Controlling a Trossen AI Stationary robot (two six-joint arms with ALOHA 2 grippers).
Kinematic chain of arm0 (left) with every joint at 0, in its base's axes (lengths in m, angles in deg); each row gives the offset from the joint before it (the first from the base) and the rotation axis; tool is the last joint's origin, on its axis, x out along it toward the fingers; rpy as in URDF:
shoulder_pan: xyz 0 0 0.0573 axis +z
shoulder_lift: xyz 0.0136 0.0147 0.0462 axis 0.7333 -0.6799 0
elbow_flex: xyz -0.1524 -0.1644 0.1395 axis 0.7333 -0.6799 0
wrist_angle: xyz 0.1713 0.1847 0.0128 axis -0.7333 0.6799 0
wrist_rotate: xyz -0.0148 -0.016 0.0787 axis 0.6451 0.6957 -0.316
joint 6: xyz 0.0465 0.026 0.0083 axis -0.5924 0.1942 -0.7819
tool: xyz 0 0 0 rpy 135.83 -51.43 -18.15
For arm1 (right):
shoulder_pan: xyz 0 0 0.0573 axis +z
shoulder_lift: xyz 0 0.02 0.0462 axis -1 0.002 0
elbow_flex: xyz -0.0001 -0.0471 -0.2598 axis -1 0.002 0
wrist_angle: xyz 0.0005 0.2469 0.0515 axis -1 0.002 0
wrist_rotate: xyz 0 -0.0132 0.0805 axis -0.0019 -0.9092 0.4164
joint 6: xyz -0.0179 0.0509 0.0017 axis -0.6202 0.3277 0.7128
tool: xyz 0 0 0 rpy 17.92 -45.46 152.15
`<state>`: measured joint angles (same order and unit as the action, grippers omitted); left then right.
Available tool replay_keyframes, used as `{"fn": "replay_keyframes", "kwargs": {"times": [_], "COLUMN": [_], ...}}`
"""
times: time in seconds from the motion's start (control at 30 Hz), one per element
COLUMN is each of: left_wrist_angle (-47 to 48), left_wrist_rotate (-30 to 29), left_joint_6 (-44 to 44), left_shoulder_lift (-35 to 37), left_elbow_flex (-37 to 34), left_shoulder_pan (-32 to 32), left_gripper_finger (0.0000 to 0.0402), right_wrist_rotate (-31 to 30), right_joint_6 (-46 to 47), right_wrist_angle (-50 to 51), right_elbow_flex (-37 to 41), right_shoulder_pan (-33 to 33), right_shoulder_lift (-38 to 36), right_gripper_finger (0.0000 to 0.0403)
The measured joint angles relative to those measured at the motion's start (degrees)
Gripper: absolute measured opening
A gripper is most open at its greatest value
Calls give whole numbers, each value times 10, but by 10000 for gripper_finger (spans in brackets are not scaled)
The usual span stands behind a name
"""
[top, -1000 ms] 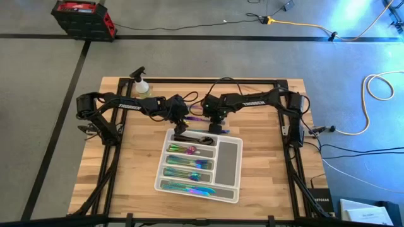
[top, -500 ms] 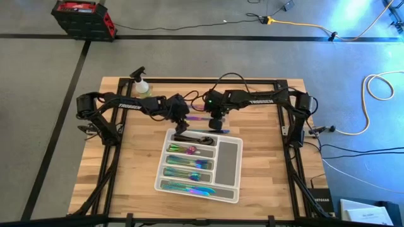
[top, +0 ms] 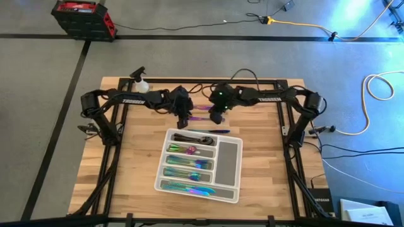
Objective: Sort silverware
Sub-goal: Put the purple knife into the white silverware tray
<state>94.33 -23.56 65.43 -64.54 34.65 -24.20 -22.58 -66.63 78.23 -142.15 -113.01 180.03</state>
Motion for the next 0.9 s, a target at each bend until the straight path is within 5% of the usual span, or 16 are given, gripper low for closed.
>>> {"fn": "replay_keyframes", "kwargs": {"times": [0.23, 0.5, 0.67, 0.9], "left_wrist_angle": [-103, -124, -278, -382], "left_wrist_rotate": [15, 15, 16, 33], "left_joint_6": [-7, 13, 64, 73], "left_shoulder_lift": [-23, -25, -30, -39], "left_elbow_flex": [0, 0, -49, -123], "left_shoulder_pan": [3, 3, 4, 12], "left_gripper_finger": [0, 0, 0, 0], "right_wrist_rotate": [34, 28, 4, -13], "right_joint_6": [21, 55, 24, -61], "right_wrist_angle": [-214, -392, -426, -519], "right_elbow_flex": [121, 241, 293, 357], "right_shoulder_pan": [3, 3, 2, 2], "right_shoulder_lift": [-46, -48, -48, -48], "right_gripper_finger": [28, 158, 245, 283]}}
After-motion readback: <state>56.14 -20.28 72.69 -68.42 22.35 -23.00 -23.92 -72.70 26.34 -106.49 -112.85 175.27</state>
